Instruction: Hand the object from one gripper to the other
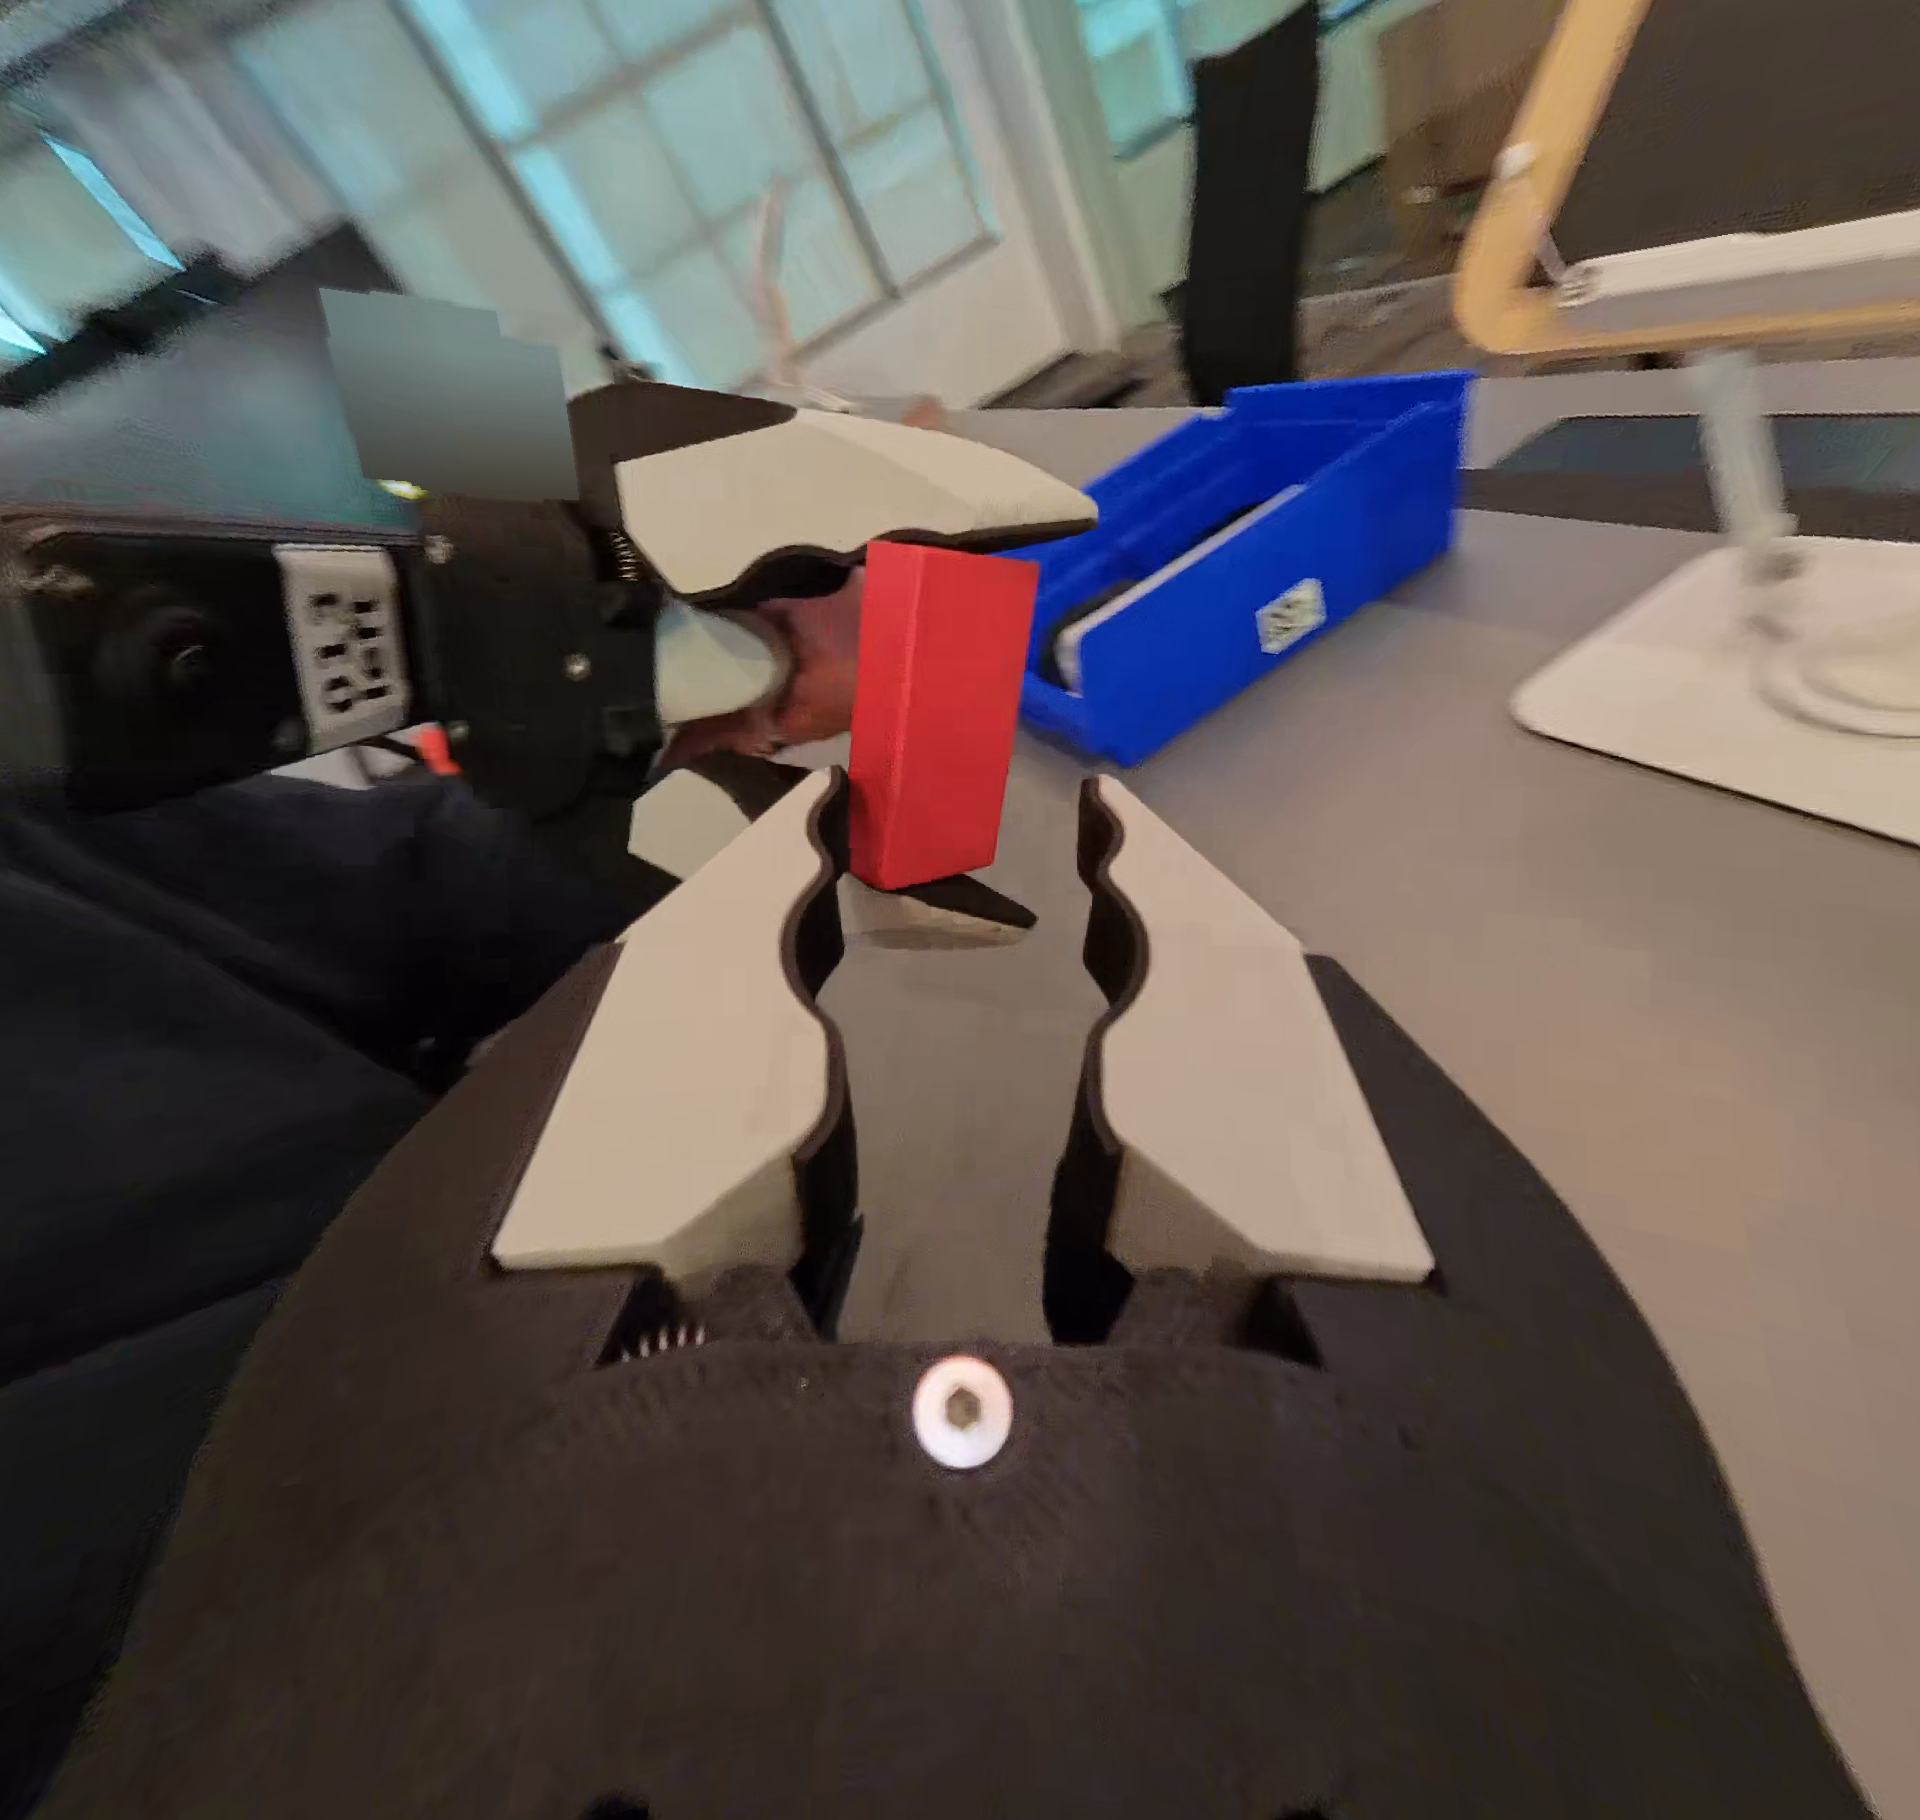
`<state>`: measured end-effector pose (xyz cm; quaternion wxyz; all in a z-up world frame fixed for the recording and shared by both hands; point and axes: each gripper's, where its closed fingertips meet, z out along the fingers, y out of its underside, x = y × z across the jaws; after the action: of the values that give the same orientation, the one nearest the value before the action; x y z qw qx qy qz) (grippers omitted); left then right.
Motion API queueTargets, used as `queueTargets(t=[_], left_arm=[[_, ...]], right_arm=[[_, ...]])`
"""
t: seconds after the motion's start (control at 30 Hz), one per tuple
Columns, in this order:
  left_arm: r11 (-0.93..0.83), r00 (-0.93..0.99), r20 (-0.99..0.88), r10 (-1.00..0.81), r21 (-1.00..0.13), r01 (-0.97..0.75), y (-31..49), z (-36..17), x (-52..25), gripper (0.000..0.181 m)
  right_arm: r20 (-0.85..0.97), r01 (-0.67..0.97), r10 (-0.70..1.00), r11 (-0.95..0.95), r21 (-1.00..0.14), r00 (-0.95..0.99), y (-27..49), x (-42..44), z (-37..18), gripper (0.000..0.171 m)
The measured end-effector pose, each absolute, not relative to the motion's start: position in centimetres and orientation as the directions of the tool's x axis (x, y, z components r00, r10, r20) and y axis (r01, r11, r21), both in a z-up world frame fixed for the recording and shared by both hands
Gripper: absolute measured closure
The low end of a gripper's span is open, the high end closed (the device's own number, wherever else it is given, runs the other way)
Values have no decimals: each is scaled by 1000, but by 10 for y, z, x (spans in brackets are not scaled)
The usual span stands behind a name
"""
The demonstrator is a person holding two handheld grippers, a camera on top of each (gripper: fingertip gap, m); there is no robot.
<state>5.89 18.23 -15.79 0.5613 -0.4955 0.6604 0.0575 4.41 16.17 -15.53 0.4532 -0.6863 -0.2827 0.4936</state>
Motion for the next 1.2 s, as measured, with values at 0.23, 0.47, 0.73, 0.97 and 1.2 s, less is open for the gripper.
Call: queueTargets(t=[0.23, 0.47, 0.73, 0.97, 1.2], left_arm=[[419, 38, -872, -487, -272, -866, 192, -177, 56, 108], [361, -18, -884, -467, -172, -916, 186, -197, 64, 108], [466, 53, -845, -533, -344, -815, 174, -175, 73, 89], [582, 123, -715, -689, -645, -495, 143, -139, 79, 82], [552, 18, -563, -826, -815, -176, 96, -123, 95, 77]], right_arm=[[-329, 41, 785, -410, -911, 525, 169, 39, -170, 135], [-277, 125, 775, -414, -902, 568, 171, 35, -192, 156], [-471, -87, 840, -466, -881, 270, 157, 42, -160, 157], [-479, -232, 860, -509, -829, -176, 125, 62, -127, 157], [-341, -246, 773, -529, -812, -536, 77, 62, -107, 157]])
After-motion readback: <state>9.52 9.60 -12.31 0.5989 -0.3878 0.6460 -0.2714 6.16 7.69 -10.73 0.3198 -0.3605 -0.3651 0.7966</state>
